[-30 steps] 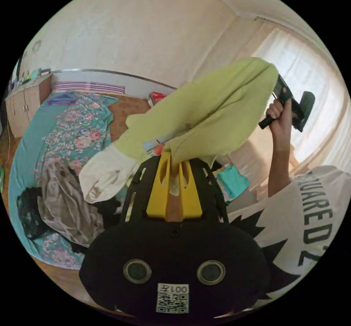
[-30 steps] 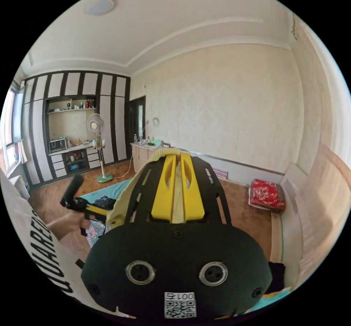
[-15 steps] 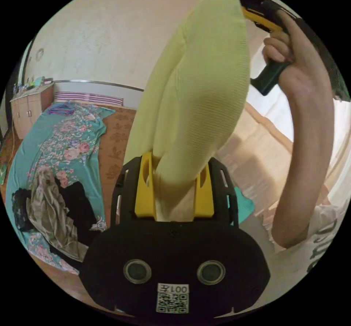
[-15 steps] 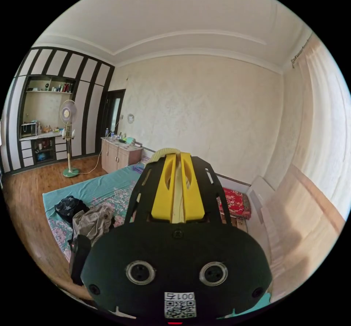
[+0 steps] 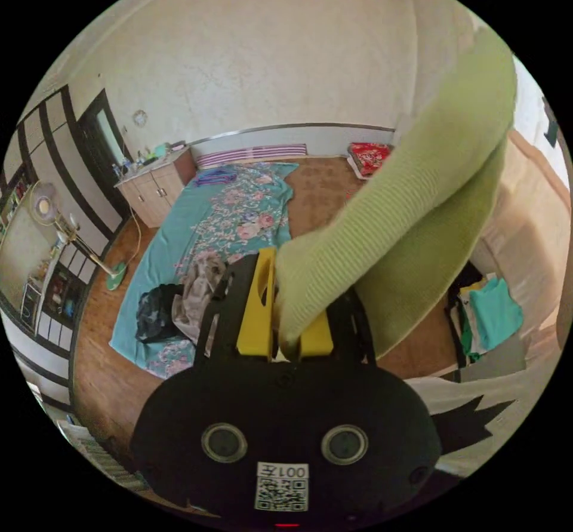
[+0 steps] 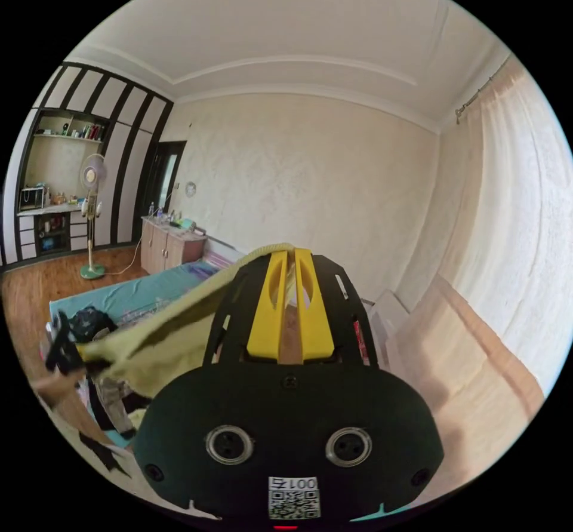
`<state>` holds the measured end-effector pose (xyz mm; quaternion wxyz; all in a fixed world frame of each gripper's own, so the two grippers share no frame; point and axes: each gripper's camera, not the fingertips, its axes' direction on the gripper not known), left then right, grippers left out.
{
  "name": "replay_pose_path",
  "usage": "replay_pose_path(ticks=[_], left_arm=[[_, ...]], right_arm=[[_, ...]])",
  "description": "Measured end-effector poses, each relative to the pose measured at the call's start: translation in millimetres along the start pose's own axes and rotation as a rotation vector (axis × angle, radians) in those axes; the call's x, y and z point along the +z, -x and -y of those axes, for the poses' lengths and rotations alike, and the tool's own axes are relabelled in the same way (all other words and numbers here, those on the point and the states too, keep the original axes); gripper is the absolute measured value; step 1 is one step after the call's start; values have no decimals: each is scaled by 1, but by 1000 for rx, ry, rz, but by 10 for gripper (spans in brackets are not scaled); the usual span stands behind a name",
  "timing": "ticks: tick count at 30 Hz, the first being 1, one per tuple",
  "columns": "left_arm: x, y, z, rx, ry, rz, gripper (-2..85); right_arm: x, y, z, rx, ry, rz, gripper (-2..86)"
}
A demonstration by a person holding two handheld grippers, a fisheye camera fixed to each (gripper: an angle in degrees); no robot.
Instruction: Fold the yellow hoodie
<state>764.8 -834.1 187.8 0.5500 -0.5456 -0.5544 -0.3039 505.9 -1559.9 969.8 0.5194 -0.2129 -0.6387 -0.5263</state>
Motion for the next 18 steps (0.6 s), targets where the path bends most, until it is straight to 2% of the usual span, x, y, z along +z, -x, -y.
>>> replay_pose_path(ticks=[1,5,8,10,11,13,16,18], left_arm=[[-6,4,5,7,-2,-6,30],[-23,11,35,185,92,-358,-1],[-9,-7,40,281,234,-505,-6],[15,-20,35,283,364,-598,-7],[36,-29,29,255,457,-662,-7],[72,-37,26,175,549,-721,-7],[153,-53,54,87,604,-770,-8],[218,-86,114,198,620,-699,-8]], right_arm=[[6,-8,-21,-20,42,25,17],[24,-19,-101,-118,237,144,18],[41,-16,-184,-76,513,293,19],[54,-13,-262,103,780,433,18],[57,-12,-283,159,841,461,18],[72,-16,-362,440,998,538,17],[120,-32,-430,674,1013,579,16],[171,-45,-445,708,982,558,16]])
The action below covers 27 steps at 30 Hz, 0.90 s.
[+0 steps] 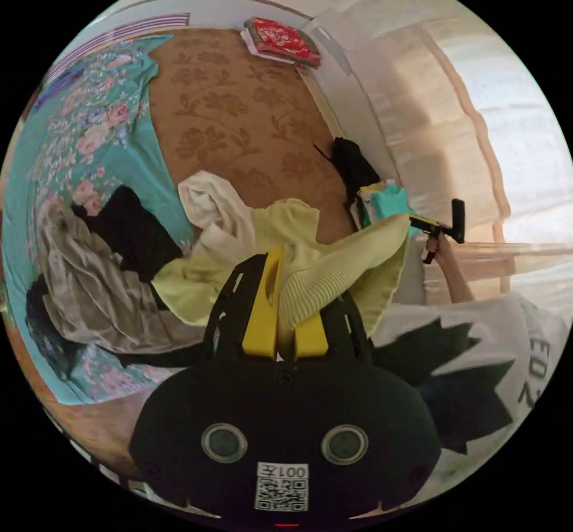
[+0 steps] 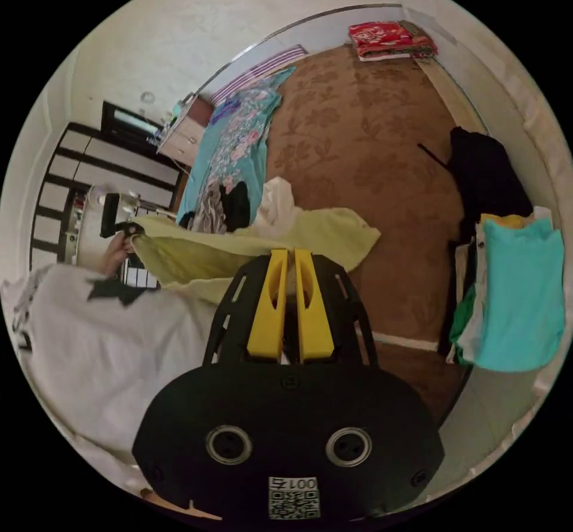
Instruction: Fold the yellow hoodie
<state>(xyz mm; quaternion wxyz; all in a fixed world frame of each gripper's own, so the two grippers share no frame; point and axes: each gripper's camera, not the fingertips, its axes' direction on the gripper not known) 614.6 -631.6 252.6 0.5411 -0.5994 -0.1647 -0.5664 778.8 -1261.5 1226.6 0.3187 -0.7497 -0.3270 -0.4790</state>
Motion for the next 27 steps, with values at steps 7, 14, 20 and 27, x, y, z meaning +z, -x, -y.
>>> replay_pose_path(ticks=[7,14,20,27], left_arm=[[-132,-33,233,2,-325,218,-8],[-255,-144,268,167,-595,357,-8],[-194,-181,245,265,-549,436,-8],[20,-169,205,250,-347,487,-8]], right_arm=[[-65,41,261,-220,-351,-140,16],[-169,138,298,-422,-652,-146,17],[-128,187,251,-541,-610,-339,17],[59,159,190,-540,-304,-503,18]])
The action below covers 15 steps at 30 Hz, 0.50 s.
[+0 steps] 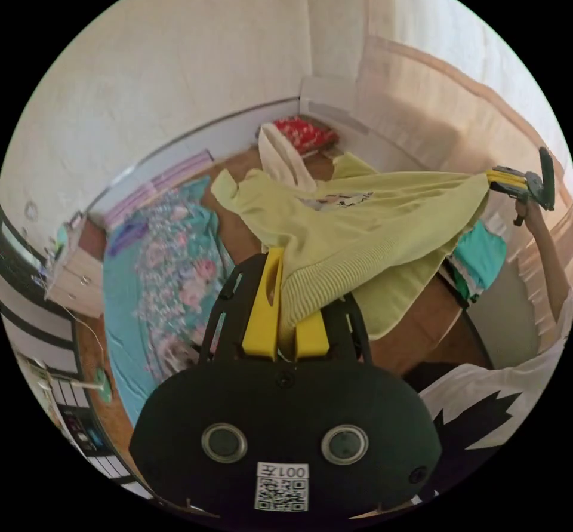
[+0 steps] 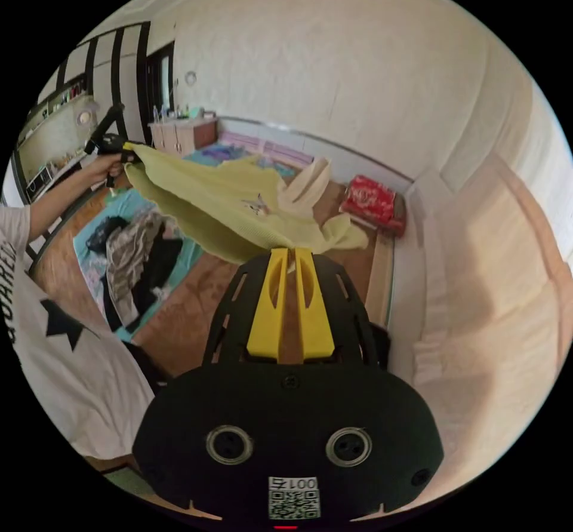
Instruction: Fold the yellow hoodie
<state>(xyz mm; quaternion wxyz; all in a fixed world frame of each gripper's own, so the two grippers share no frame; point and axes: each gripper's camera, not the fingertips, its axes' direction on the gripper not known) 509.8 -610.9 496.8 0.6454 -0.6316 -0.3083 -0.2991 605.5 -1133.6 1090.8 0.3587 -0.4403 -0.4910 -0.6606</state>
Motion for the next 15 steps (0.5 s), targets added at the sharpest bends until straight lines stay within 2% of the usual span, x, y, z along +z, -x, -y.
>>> replay_pose_path(ticks=[4,9,12,15], left_arm=[[115,-47,-69,-111,228,-64,-8],[246,-131,-158,-96,548,-41,-8],[277,-168,-183,-56,608,-43,-8],[287,-195,-197,-23,579,-43,-7]], right_arm=[[125,49,-71,109,266,80,18],[256,118,-151,183,599,127,18],[307,165,-186,146,749,147,19],[331,205,-207,130,797,124,20]])
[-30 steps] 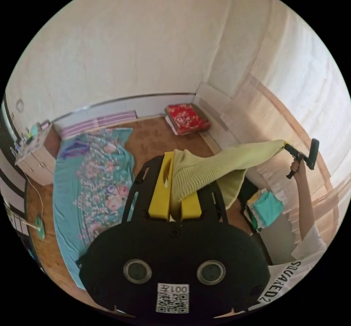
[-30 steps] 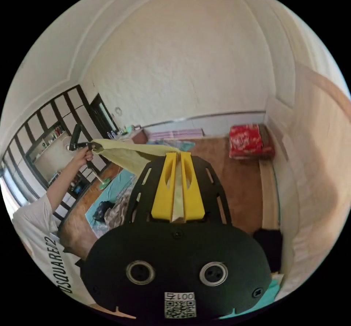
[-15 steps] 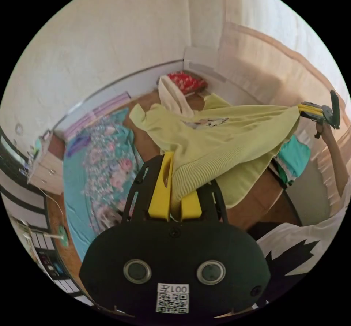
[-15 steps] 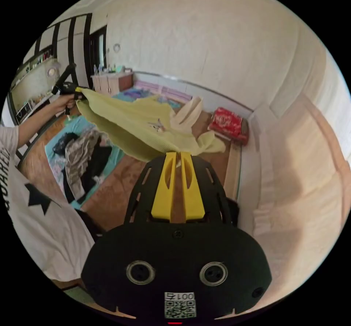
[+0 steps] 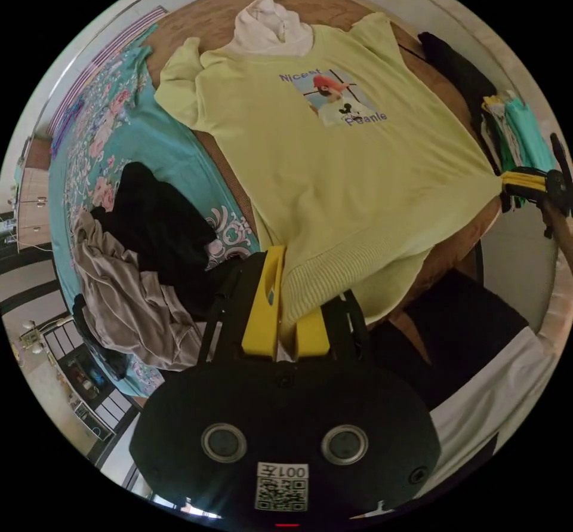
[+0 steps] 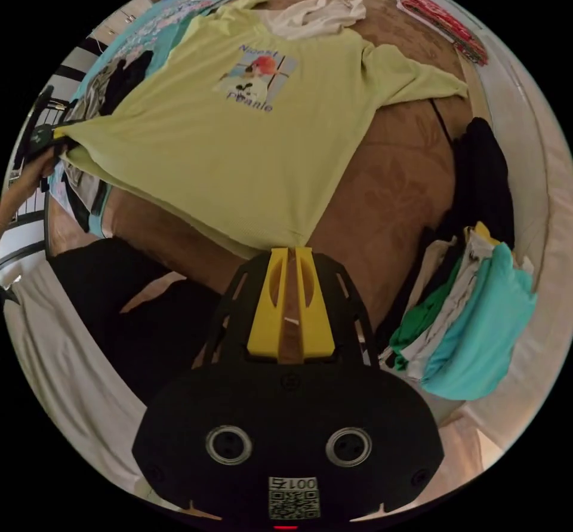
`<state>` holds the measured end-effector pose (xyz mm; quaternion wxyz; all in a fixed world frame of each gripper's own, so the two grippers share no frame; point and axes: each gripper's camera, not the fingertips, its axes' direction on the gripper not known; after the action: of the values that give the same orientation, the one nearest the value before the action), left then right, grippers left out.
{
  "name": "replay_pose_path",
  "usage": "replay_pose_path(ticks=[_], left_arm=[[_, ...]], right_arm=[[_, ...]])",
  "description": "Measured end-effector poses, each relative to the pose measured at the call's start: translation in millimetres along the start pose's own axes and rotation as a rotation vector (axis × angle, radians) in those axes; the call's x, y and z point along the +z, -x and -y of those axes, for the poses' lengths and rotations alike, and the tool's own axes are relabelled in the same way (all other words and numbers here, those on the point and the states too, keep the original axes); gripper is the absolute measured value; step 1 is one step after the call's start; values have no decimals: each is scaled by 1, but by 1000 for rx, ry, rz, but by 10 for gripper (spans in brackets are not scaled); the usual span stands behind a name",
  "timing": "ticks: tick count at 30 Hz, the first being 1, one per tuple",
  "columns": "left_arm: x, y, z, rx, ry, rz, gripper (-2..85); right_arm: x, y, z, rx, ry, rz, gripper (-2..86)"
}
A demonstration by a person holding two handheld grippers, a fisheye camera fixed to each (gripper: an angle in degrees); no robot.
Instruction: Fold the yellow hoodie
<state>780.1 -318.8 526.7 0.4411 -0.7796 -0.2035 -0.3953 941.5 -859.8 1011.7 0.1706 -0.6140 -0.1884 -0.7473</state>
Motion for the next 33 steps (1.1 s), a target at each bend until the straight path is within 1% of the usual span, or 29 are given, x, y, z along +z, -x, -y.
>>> replay_pose_path(ticks=[4,8,11,13,16,20,22,23,25,26,29,30,31,32,33], left_arm=[[24,-25,-4,5,10,1,-7],[64,-54,-14,28,52,10,-6],[97,-75,-23,55,121,56,-5],[113,-84,-32,51,139,52,-2],[127,-99,-42,42,146,28,16],[131,-123,-49,26,132,46,43],[132,-133,-51,-5,122,55,53],[134,-140,-52,-20,127,58,62],[141,-151,-53,-53,153,89,74],[145,-157,-51,-91,173,91,78],[149,-174,-49,-165,155,-63,97],[151,-180,-53,-195,136,-88,102],[154,-182,-56,-224,136,-76,105],[160,-185,-67,-298,139,-63,111],[167,-186,-80,-383,130,-98,125]], right_arm=[[37,38,-1,66,2,-5,20],[72,68,-1,87,38,13,16],[110,91,-5,88,138,14,8],[137,107,-19,109,218,-54,5],[149,110,-36,145,230,-29,4],[138,83,-25,161,121,-66,5],[126,49,4,146,13,-118,8],[122,39,13,142,-20,-116,9],[114,-5,55,110,-146,-88,14],[114,-16,66,103,-172,-87,15],[119,-65,125,54,-257,-104,21],[123,-80,147,42,-283,-120,26],[128,-96,168,47,-306,-121,34],[132,-105,178,54,-316,-114,39],[139,-122,197,75,-329,-86,50]])
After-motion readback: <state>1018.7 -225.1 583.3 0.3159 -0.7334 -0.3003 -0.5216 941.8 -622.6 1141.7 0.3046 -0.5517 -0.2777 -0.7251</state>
